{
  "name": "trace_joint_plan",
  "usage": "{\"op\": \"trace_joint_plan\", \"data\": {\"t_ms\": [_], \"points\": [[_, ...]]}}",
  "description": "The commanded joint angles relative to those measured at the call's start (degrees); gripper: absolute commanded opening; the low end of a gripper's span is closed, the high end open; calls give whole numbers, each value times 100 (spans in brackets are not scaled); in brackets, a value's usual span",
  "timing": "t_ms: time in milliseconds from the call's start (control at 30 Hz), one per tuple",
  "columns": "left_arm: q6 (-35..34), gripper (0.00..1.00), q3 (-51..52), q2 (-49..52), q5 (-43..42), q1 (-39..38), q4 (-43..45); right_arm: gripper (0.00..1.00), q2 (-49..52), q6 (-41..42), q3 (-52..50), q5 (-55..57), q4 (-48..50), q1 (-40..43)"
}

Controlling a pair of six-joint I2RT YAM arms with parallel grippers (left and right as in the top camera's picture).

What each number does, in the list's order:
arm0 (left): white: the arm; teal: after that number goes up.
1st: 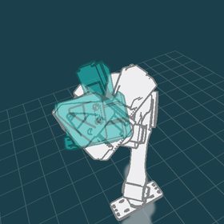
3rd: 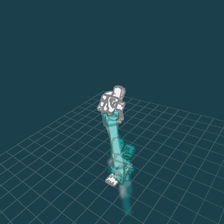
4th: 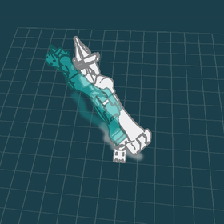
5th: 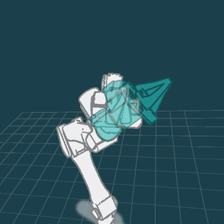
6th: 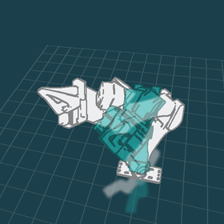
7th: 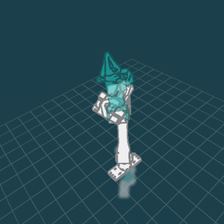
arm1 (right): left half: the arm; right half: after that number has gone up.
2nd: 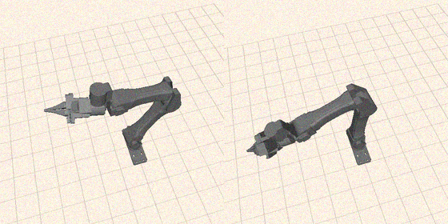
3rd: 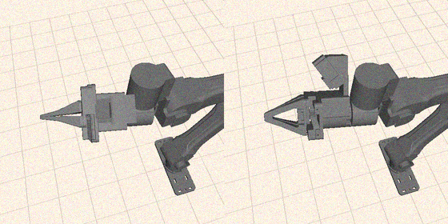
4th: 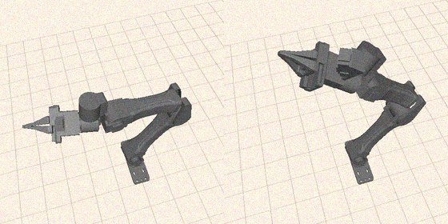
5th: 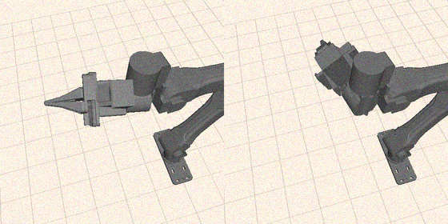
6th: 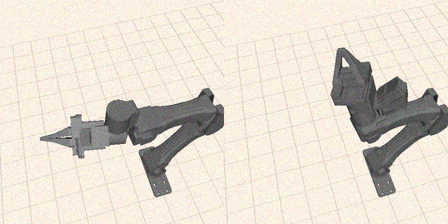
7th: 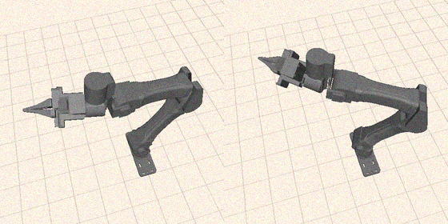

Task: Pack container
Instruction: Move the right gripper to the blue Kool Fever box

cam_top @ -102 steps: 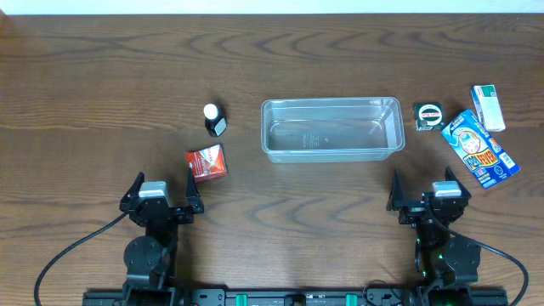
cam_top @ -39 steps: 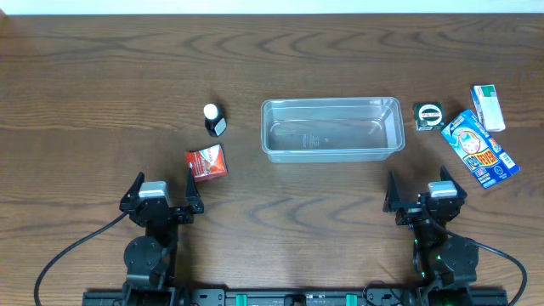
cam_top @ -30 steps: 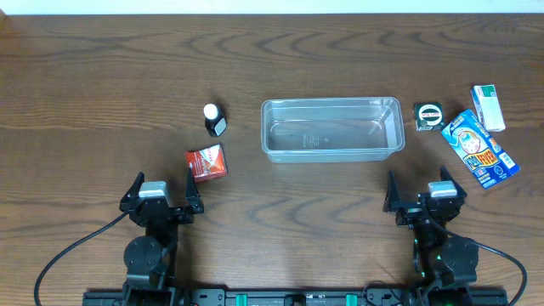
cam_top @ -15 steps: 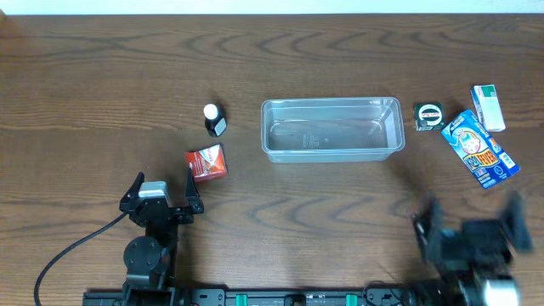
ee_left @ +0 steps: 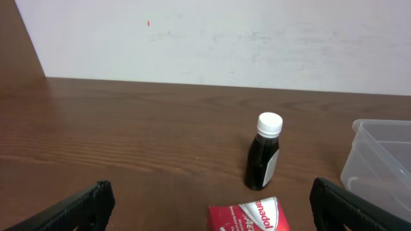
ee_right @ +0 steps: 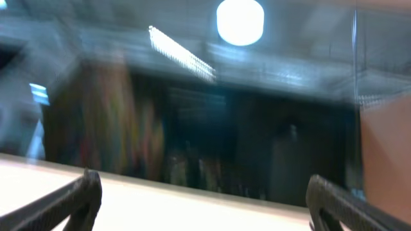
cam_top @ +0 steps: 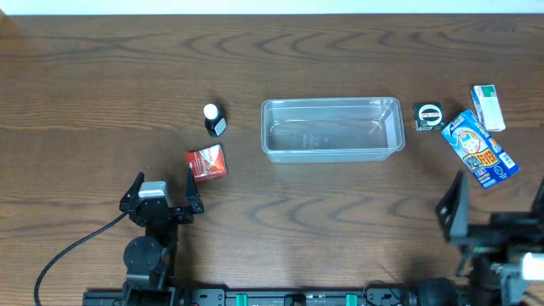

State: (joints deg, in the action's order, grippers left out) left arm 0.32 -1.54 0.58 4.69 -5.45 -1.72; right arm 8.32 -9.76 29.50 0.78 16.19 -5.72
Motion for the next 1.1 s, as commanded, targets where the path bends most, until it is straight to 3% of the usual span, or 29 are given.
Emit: {"op": "trace_joint_plan", "data": {"t_ms": [0,233,500,667,900,1067], "points": [[98,98,131,-35,42,31,-188,99,782,-739,1322,391,-927,-68],[96,98,131,-35,42,31,-188,99,2798,-1399,4409,411,-4621,-68],[96,98,131,-35,42,31,-188,99,4728,-1412,6662,1388,-7261,131],[98,98,131,-35,42,31,-188,99,5504,-1412,7055,1019,-8118,682],[96,98,131,-35,42,31,-188,99,6487,-1775,7055,-1189,-8489,2199],[96,98,131,-35,42,31,-188,99,7180,-2214,7055,-2116,-8509,3117]]}}
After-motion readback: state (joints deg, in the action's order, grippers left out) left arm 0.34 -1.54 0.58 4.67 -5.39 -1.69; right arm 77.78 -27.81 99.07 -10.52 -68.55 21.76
